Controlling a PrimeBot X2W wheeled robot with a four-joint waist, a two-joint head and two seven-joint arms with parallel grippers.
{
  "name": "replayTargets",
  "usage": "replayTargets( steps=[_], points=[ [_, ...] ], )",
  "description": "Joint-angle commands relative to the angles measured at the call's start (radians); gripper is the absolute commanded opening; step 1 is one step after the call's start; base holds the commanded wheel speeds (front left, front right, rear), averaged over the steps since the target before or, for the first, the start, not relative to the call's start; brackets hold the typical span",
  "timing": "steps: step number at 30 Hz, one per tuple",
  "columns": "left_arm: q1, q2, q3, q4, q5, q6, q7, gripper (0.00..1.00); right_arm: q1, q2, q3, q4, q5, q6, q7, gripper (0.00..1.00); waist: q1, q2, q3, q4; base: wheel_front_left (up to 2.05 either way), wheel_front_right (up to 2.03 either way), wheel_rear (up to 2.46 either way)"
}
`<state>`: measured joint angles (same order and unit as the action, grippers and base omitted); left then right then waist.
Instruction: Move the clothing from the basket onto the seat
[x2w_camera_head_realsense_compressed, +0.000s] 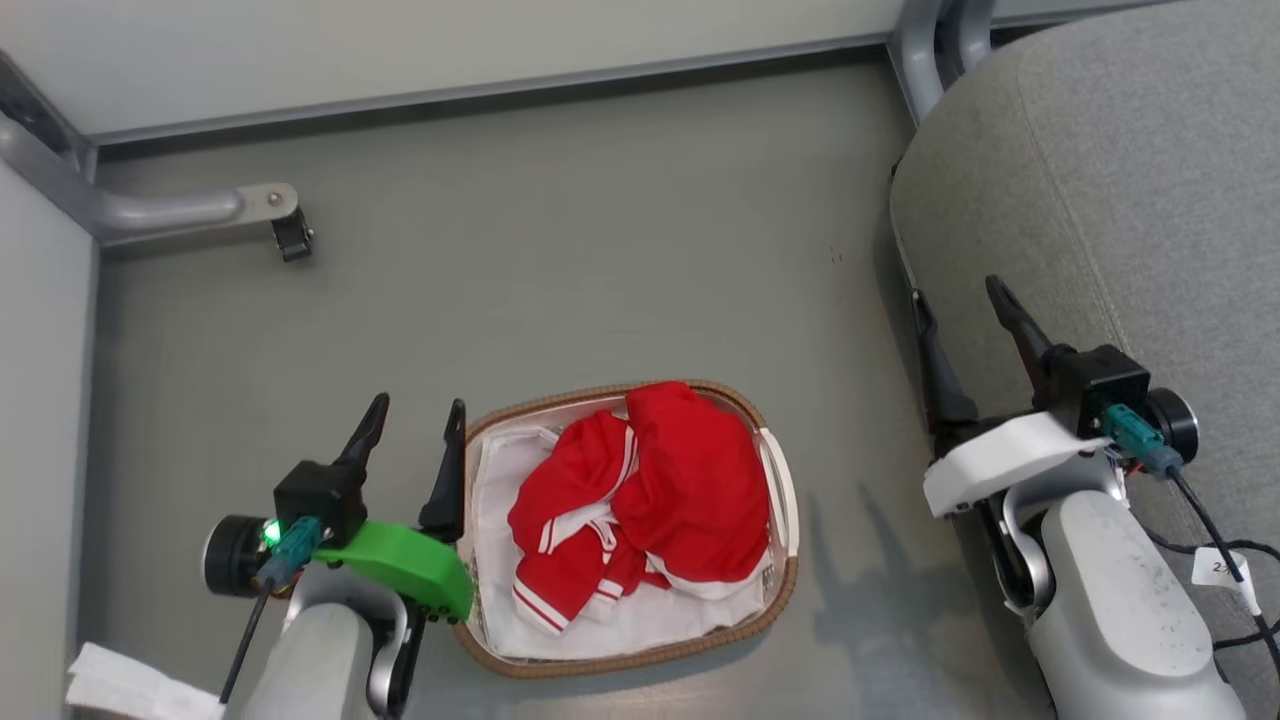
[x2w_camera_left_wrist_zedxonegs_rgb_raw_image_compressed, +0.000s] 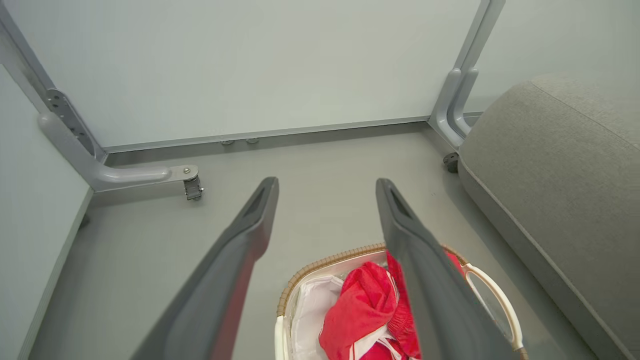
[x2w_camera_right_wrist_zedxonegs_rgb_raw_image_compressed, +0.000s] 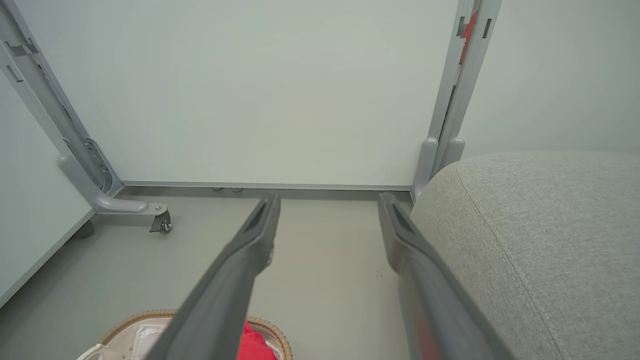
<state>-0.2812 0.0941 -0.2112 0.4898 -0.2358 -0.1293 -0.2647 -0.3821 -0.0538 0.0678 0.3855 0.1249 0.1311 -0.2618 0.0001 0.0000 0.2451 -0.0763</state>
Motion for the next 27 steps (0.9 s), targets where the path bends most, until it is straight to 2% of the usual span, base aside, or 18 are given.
replayTargets(
  steps=[1, 11, 27],
  points=[
    [-0.035, 0.005, -0.02, 0.006, -0.009, -0.002, 0.0, 1.0, -0.02, -0.001, -0.008, -0.013, 0.009, -0.001, -0.005, 1.0, -0.0001, 0.0, 0.096, -0.047, 0.0, 0.0, 0.0],
    [-0.201, 0.024, -0.193, 0.111, -0.072, -0.001, 0.0, 1.0, -0.088, 0.001, 0.014, -0.083, 0.021, -0.001, -0.005, 1.0, -0.0001, 0.0, 0.252, -0.112, 0.0, 0.0, 0.0],
    [-0.454, 0.095, -0.445, 0.454, -0.113, 0.0, 0.0, 1.0, -0.165, 0.001, 0.067, -0.195, 0.045, -0.001, -0.005, 1.0, -0.0001, 0.0, 0.48, -0.161, 0.0, 0.0, 0.0]
  ],
)
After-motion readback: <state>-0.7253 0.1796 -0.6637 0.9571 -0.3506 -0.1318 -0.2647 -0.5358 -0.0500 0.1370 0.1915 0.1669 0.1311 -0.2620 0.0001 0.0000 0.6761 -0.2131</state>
